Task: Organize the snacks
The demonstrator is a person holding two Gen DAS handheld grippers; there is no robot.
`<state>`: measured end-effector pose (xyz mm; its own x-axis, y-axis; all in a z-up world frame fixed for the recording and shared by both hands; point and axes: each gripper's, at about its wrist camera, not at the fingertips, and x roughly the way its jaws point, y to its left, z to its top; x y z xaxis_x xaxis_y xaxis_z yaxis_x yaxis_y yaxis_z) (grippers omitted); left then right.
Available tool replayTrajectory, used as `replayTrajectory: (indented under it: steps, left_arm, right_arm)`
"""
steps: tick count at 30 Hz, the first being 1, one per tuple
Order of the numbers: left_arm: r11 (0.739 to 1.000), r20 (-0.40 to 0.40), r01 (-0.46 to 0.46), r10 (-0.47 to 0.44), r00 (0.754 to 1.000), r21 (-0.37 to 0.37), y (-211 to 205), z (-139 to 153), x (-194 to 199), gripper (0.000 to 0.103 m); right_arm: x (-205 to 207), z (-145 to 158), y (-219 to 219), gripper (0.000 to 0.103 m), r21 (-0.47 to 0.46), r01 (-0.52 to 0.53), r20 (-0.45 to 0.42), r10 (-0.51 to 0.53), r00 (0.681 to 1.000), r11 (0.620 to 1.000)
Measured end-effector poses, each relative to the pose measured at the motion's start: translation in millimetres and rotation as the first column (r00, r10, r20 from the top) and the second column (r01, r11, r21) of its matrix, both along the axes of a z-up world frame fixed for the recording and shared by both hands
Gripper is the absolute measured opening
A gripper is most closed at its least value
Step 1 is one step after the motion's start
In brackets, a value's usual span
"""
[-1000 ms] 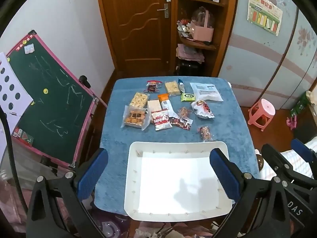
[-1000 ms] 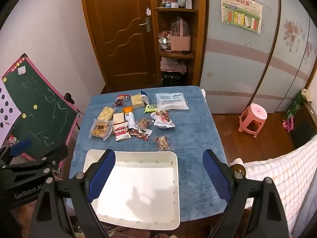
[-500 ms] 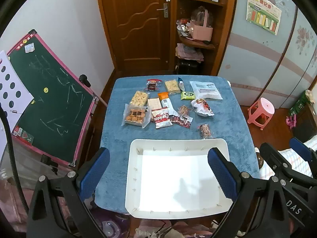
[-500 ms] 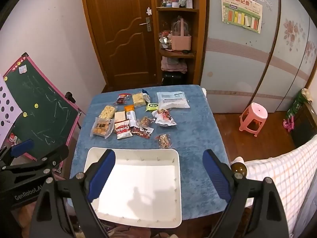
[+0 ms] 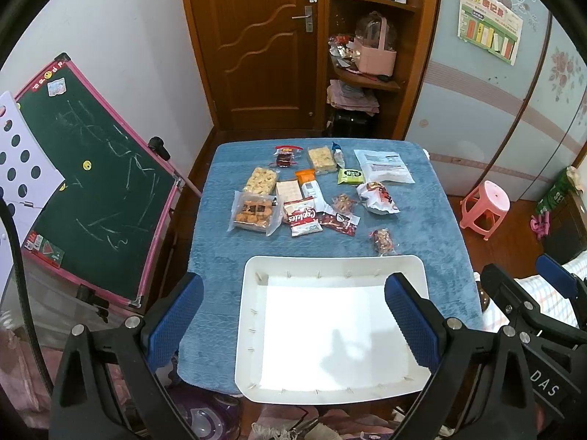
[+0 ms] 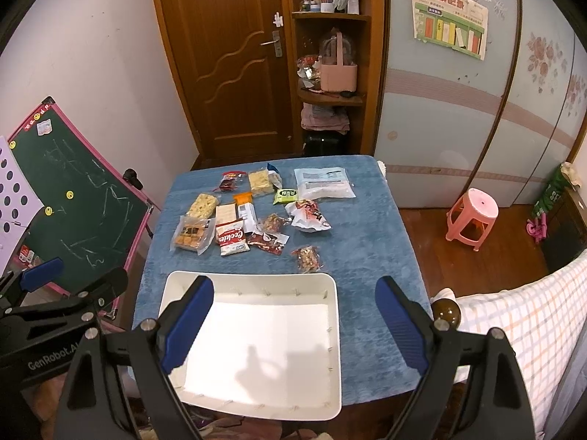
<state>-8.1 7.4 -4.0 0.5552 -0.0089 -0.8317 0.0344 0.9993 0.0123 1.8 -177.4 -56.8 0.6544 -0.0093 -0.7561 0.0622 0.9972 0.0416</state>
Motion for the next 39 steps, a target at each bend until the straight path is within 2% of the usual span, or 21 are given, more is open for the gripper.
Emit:
replayTrajectory:
  steps: [15, 31, 39]
  left_arm:
    - [1.000, 0.016, 0.002, -0.002, 1.000, 0.009, 2, 0, -1, 0.098]
    - [0.999, 0.044, 0.009, -0.010, 0.999, 0.035, 5, 9, 21, 0.098]
    - [0.999, 0.032, 0.034, -0.034, 0.999, 0.018, 13, 7, 36, 0.098]
  right_arm:
    - [5, 0, 1, 0.091, 0.001, 0.002, 0.003, -0.002, 1.000, 1.000]
    - [14, 4, 6, 0.091, 0.007, 0.003, 0.006, -0.003, 1.000, 1.000]
    - [28, 8, 7, 0.091, 0.007, 0.018, 0.000, -0.018, 1.000, 1.000]
